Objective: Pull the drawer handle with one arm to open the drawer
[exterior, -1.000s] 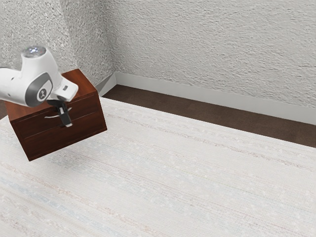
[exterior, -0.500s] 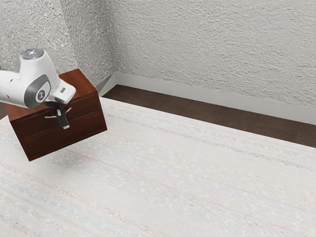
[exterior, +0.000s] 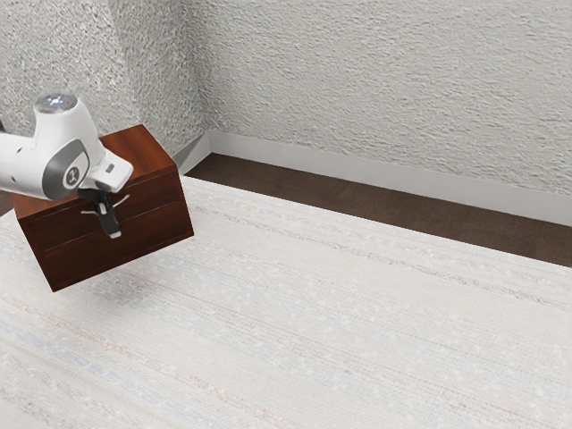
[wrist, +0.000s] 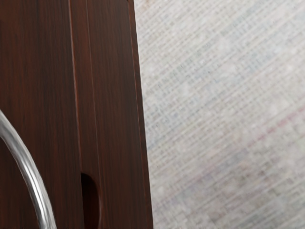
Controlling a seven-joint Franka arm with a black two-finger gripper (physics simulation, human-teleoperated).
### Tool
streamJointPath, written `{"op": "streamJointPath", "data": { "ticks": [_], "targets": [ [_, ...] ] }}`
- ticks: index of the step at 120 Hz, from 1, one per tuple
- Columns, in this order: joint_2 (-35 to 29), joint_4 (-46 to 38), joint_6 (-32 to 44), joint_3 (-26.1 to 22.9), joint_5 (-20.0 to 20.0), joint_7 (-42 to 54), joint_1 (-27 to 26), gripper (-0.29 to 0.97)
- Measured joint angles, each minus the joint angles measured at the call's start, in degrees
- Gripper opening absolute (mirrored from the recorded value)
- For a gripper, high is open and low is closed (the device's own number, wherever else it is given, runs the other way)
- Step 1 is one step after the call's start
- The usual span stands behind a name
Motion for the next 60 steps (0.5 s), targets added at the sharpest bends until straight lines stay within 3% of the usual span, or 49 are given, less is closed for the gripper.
{"op": "streamJointPath", "data": {
  "ticks": [25,47,60],
  "targets": [
    [0.20,0.04,0.06,0.00,-0.33,0.13,0.06,0.52],
    [0.07,0.12,-0.01,-0.01,-0.49,0.17,0.02,0.19],
    [-0.27,0.13,-0.61,-0.08,-0.99,0.17,-0.07,0.06]
  ]
}}
